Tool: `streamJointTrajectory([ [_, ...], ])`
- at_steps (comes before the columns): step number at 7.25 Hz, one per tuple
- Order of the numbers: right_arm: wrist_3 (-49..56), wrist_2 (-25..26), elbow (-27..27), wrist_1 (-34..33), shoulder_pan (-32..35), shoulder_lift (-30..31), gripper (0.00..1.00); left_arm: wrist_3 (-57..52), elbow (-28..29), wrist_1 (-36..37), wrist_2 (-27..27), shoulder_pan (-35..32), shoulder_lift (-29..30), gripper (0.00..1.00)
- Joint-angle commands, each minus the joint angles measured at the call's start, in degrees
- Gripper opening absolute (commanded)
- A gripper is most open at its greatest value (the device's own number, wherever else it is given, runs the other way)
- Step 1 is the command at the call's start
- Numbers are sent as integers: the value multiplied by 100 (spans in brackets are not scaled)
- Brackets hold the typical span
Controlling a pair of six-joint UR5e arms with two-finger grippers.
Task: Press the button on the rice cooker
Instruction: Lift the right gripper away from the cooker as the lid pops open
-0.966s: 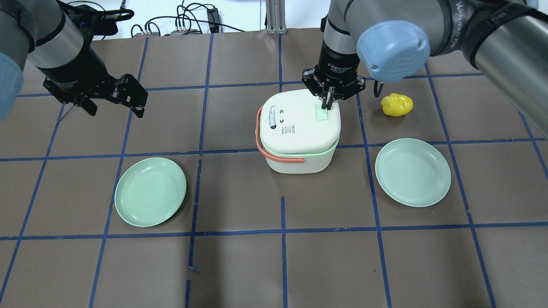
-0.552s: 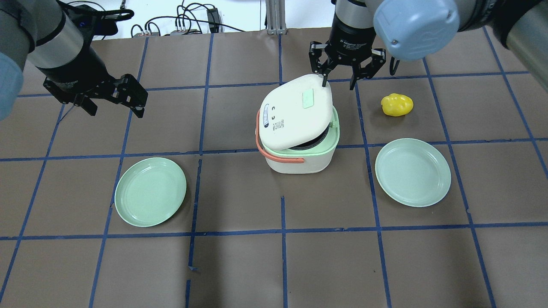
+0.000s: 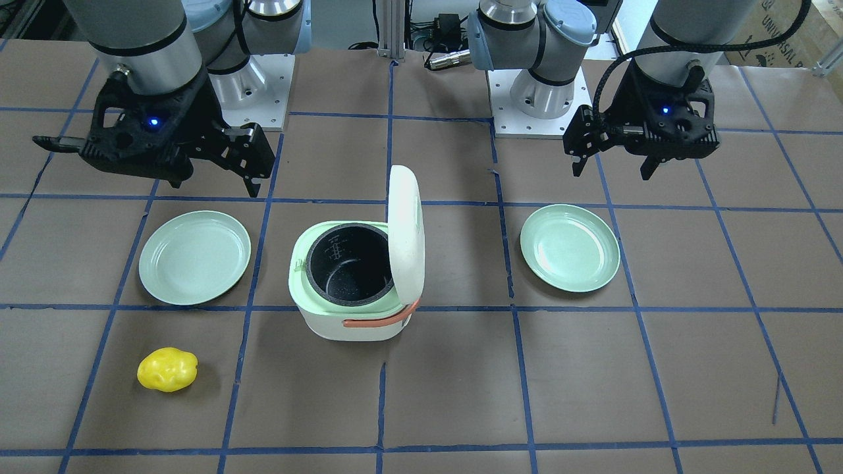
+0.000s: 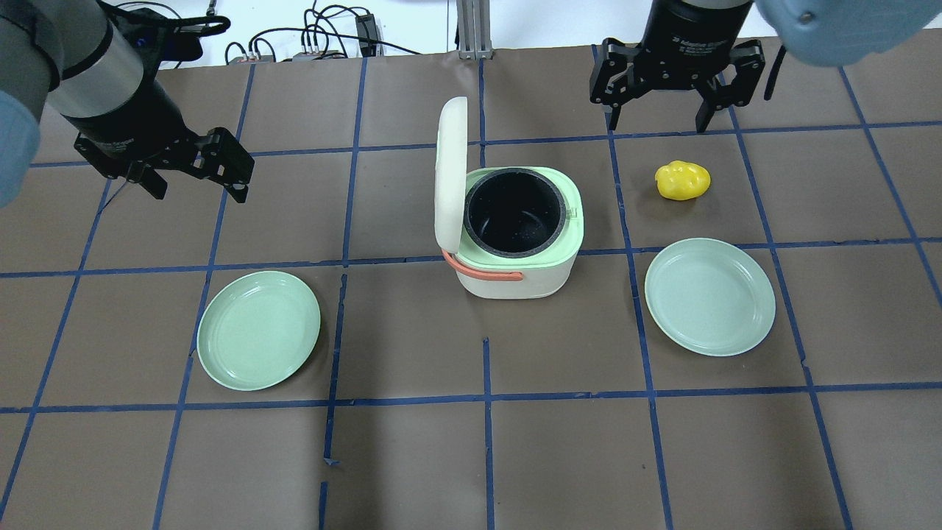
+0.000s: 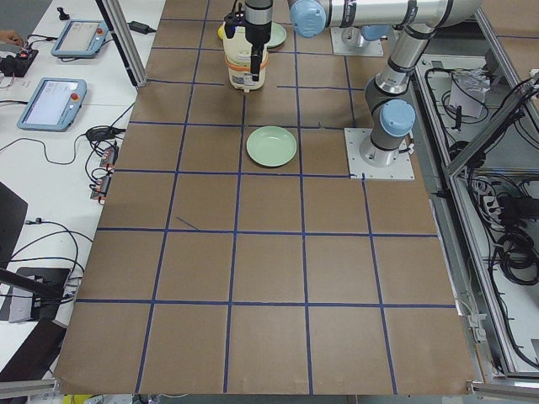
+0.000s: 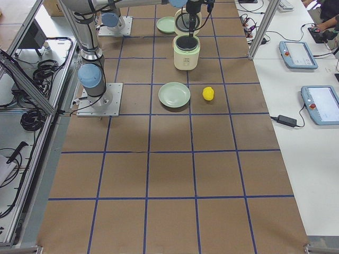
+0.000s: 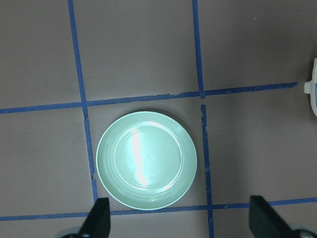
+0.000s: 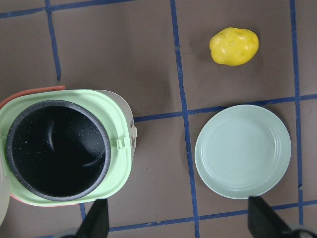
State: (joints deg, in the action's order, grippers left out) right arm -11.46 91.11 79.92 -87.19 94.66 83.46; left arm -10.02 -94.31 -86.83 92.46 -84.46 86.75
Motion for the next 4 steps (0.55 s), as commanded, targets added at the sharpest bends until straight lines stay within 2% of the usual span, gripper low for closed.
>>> streamJointTrajectory([
  [1, 47, -41, 50, 79, -71, 83, 100, 0, 0, 0, 0, 0, 0, 100],
  [4, 47, -146, 102, 88, -35, 91, 100, 0, 0, 0, 0, 0, 0, 100],
])
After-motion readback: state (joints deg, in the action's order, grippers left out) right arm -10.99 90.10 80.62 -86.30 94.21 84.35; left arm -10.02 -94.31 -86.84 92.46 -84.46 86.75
